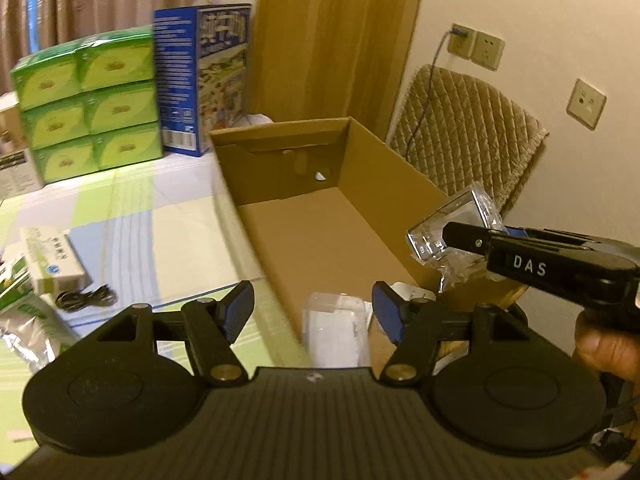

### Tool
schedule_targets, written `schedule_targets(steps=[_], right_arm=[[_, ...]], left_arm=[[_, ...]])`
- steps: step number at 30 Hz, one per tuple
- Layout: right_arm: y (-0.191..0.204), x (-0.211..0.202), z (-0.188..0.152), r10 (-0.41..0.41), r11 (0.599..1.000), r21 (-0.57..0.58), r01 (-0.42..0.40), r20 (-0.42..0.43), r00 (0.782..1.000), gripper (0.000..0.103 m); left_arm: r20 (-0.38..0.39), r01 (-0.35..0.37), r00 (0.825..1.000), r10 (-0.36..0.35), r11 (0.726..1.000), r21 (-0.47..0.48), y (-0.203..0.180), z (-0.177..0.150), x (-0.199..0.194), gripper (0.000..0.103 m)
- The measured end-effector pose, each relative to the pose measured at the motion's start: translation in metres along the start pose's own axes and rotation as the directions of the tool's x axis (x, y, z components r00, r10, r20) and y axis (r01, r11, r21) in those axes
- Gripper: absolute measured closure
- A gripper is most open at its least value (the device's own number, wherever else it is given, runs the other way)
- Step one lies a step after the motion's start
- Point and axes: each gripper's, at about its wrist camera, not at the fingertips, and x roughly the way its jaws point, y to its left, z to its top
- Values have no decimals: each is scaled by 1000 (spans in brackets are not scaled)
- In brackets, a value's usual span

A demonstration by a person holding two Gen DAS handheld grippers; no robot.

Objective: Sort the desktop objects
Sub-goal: 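Open the right tool to drop the bag while the left tool releases the container, then withdraw both open tools from the box back over the table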

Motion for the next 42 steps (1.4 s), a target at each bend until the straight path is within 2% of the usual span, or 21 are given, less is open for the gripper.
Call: schedule_targets(steps=[1, 2, 7, 14, 22, 29, 42], right_arm=[[0, -1, 2, -1, 1000, 14, 1, 5, 1000, 61], [0, -3, 3, 2, 1000, 24, -2, 14, 1000, 55], [1, -24, -1, -10, 999, 31, 9, 35, 999, 53], [16, -61, -31, 2, 1000, 25, -2, 13, 1000, 40], [46, -88, -59, 39, 999, -1, -39, -18, 999, 34], [73, -96, -78, 81, 996, -36, -84, -60, 995, 26], [128, -90, -98, 175, 974, -120, -191, -135, 975, 24]], left_arm=[[2, -3, 1000, 3, 1000, -10, 3, -2, -4, 39], [5, -8, 1000, 8, 1000, -20, 7, -4, -7, 38], [9, -36, 999, 36, 998, -57, 22, -16, -25, 35], [-1, -71, 997, 72, 993, -96, 38, -43, -50, 30], [-18, -110, 994, 109, 984, -139, 55, -75, -84, 30], [-29, -159, 987, 156, 972, -173, 72, -105, -115, 26], [-74, -258, 966, 247, 930, -262, 120, -155, -155, 24]])
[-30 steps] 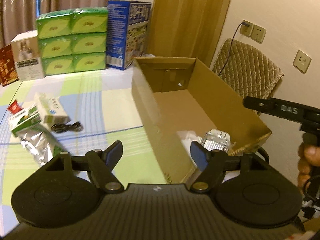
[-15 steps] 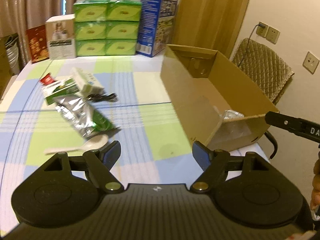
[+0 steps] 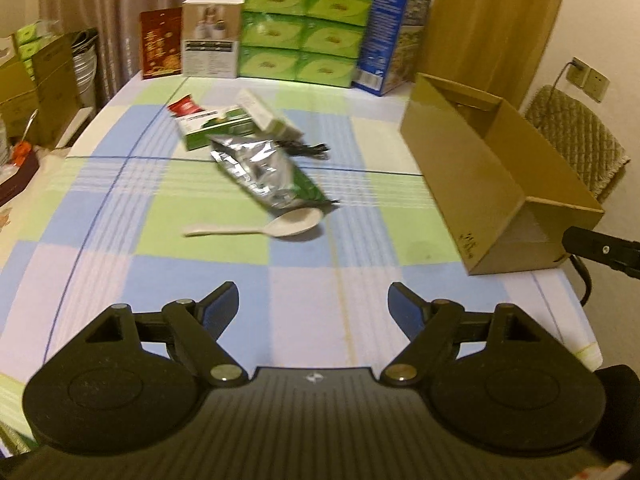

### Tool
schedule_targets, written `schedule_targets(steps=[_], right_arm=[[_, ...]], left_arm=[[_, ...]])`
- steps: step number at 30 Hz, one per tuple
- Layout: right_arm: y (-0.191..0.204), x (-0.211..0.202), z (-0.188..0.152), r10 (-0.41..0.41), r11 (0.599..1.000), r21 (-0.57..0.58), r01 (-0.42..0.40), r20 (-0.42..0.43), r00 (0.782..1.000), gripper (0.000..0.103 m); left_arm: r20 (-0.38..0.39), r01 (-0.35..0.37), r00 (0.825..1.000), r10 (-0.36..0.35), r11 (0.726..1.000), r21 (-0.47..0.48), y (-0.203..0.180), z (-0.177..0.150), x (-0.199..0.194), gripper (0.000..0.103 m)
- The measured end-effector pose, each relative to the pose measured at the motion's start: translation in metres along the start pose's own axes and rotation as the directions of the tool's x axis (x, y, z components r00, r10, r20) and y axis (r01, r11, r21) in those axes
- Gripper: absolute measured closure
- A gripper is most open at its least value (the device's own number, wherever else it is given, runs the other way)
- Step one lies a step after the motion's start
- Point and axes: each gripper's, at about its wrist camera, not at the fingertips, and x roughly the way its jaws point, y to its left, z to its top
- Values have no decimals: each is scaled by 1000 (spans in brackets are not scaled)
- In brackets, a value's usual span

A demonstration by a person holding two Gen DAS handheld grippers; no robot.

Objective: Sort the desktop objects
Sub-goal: 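Withdraw both open tools from the box back over the table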

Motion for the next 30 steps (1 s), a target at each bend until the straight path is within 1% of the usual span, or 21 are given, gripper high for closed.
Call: schedule_targets(steps=[7, 16, 21, 30], right_arm=[[19, 13, -2, 35, 999, -29, -35, -18, 999, 24], [31, 29, -1, 55, 997, -56, -58, -47, 997, 23], [38, 40, 1, 65, 995, -76, -70, -60, 996, 23], [47, 64, 3, 81, 991, -94, -90, -95, 992, 23]], left_arm=[[-1, -34, 999, 34, 999, -23, 21, -6, -4, 22], [-10, -52, 999, 51, 998, -42, 38, -7, 0, 20], [-20, -40, 999, 40, 999, -19, 44, -6, 6, 20], [-24, -38, 999, 39, 998, 42, 56, 3, 17, 20]])
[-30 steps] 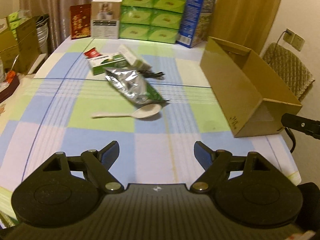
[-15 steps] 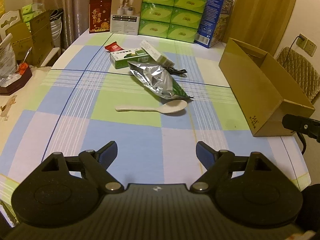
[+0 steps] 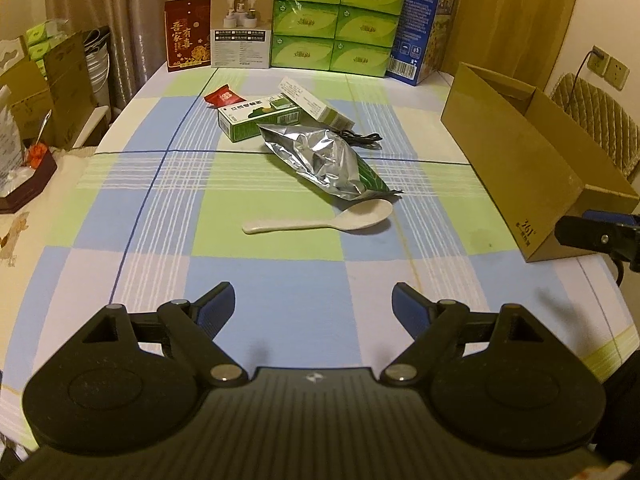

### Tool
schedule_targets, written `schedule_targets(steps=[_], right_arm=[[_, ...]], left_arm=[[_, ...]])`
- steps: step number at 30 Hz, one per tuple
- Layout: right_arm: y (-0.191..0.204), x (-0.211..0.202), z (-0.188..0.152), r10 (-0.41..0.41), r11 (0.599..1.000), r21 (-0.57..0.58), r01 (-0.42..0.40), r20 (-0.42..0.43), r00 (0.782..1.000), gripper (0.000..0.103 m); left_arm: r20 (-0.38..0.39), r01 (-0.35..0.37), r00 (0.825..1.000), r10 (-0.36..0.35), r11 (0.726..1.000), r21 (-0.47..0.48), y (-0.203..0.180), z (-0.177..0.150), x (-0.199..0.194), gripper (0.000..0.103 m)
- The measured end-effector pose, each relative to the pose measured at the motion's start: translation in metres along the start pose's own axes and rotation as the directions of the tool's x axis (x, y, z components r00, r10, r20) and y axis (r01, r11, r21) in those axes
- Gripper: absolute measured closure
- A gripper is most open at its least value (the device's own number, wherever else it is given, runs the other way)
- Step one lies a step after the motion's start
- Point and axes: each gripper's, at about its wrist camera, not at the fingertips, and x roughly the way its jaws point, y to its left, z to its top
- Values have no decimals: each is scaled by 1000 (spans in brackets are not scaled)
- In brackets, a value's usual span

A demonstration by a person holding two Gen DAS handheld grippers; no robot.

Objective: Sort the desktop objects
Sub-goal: 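Withdraw both open tools from the box back over the table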

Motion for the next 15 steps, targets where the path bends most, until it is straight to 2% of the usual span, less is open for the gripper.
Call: schedule_targets(steps=[9, 15], right_arm=[[4, 26, 0, 12, 999, -41, -15, -51, 999, 23], [10, 48, 10, 40, 989, -135, -52, -84, 996, 23]], left_arm=[[-22, 13, 1000, -12, 999, 52, 8, 6, 17, 20], [-41, 35, 999, -31, 995, 90, 11, 10, 33, 20]])
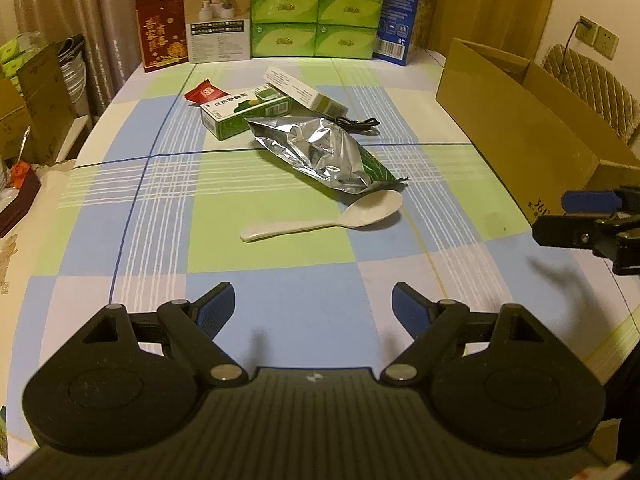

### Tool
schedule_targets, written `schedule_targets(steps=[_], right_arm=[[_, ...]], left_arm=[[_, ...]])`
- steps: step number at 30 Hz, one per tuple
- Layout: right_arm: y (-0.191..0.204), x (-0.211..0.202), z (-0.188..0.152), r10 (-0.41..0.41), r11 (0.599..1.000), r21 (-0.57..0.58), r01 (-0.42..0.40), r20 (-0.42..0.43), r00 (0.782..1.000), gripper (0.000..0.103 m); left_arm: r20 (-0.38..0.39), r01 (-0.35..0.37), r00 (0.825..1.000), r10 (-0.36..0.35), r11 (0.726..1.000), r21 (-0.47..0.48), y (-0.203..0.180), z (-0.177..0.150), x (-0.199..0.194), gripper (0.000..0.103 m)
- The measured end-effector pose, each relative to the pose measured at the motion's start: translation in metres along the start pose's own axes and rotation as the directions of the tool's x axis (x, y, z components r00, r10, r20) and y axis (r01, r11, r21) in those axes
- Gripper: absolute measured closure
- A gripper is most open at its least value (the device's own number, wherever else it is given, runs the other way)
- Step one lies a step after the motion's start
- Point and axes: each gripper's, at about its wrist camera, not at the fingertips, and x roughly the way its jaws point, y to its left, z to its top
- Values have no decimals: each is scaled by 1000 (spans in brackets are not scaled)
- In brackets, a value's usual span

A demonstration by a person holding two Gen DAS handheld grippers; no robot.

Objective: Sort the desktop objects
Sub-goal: 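Withdraw both open tools from the box back over the table, then move the right tool to the white spoon and grasp its bowl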

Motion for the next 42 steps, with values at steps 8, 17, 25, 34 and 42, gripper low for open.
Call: schedule_targets(steps=[8, 17, 25, 34, 42], right_arm=[[12, 35, 22, 54, 975, -212, -63, -47, 997, 24], [27, 92, 38, 97, 901, -404, -160, -173, 980, 43], [29, 135, 33, 83, 847, -486, -217, -282, 956, 49], [31, 163, 36, 100, 822, -508, -257, -315, 944, 51], [34, 168, 40, 132, 797, -523, -302, -337, 932, 58]], left_arm=[[-21, -12, 1000, 13, 999, 51, 11, 5, 18, 20], [-23, -24, 999, 27, 992, 123, 25, 19, 44, 20], [-15, -13, 1000, 15, 991, 135, 29, 23, 70, 20], [-12, -4, 1000, 6, 993, 115, 34, 18, 87, 20], [-9, -1, 1000, 2, 995, 95, 36, 18, 91, 20]])
